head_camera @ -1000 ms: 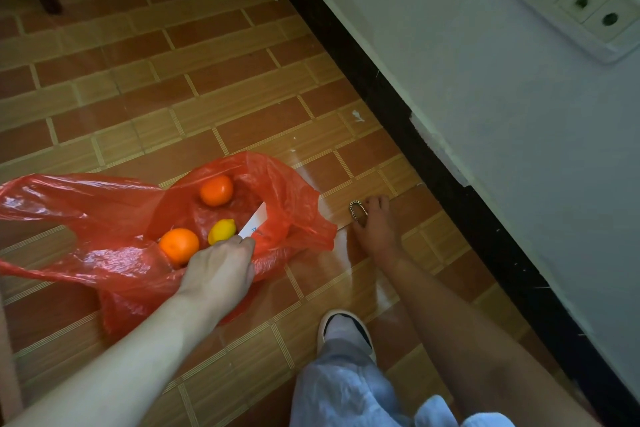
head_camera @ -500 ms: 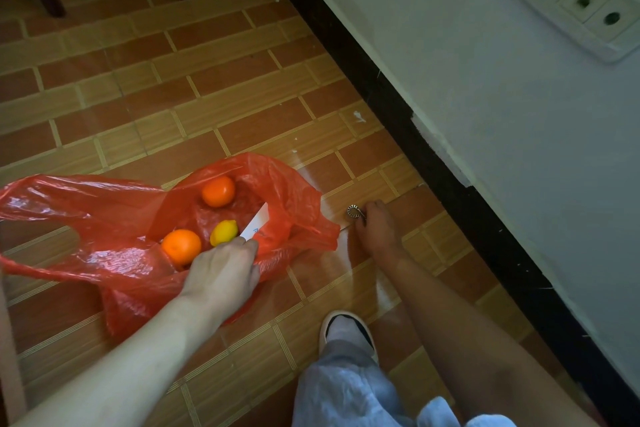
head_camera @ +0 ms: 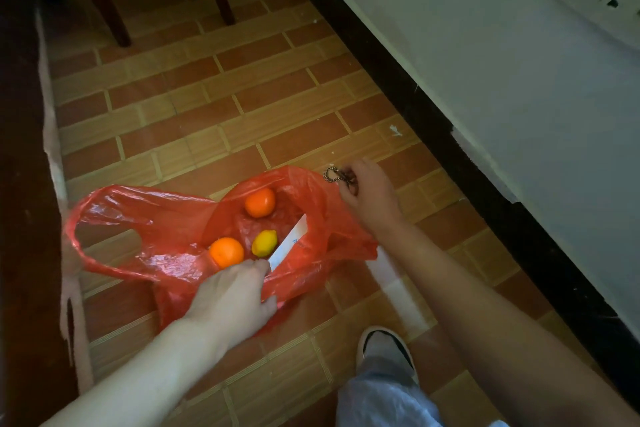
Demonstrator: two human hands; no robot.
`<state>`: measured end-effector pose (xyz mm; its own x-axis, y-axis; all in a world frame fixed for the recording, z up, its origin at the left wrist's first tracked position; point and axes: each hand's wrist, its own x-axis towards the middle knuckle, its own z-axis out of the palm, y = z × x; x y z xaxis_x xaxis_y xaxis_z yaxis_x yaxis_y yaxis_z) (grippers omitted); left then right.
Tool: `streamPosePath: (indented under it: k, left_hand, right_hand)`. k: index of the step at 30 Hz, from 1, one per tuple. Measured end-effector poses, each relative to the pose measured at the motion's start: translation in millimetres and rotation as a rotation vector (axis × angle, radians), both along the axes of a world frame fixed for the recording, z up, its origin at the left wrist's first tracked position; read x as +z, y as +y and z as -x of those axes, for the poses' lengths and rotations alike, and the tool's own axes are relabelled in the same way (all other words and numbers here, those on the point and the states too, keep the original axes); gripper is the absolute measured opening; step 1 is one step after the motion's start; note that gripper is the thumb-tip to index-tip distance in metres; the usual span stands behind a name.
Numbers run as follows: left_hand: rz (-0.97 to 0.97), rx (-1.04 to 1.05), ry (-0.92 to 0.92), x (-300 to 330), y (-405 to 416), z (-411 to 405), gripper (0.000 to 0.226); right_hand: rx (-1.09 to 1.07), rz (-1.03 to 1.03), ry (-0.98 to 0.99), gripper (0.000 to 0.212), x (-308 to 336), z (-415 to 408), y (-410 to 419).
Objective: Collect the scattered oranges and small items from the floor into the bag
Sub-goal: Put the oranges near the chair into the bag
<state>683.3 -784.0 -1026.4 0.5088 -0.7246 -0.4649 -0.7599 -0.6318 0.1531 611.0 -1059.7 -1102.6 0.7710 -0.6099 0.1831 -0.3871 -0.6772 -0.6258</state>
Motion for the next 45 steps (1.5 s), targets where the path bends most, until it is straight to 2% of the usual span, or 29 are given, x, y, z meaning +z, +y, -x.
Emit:
streamPosePath:
  k: [5, 11, 16, 20, 22, 29, 34, 45]
  left_hand:
    - [-0.031, -0.036, -0.136, 16.2, 36.1, -13.7, 0.029]
    - [0.041, 0.113, -0.106, 12.7, 44.3, -21.0, 0.018]
    - [0.087, 0.135, -0.060, 4.8, 46.0, -21.6, 0.011]
    - [0.128, 0.140, -0.044, -1.9, 42.5, -23.4, 0.011]
    - [0.149, 0.124, -0.038, -4.0, 40.5, -23.2, 0.011]
    - [0.187, 0.091, -0.046, -6.3, 39.2, -22.7, 0.011]
    - [0.208, 0.102, -0.050, -6.3, 37.4, -23.4, 0.012]
    - [0.275, 0.203, -0.047, 5.2, 34.4, -25.8, 0.014]
  right_hand:
    - [0.293, 0.071, -0.012, 0.014, 9.9, -47.0, 54.5]
    - [0.512, 0.168, 0.268, 0.016, -15.8, -87.0, 97.9]
    - [0.551, 0.276, 0.530, 0.035, -40.5, -98.4, 111.9]
    - [0.540, 0.275, 0.621, 0.055, -57.4, -102.7, 110.6]
    - [0.534, 0.264, 0.642, 0.052, -59.8, -102.6, 109.4]
    - [0.500, 0.198, 0.559, 0.034, -51.3, -78.5, 113.5]
    - [0.415, 0.229, 0.370, 0.012, -34.6, -43.8, 107.9]
    - [0.228, 0.210, 0.333, 0.026, -23.5, 2.0, 72.0]
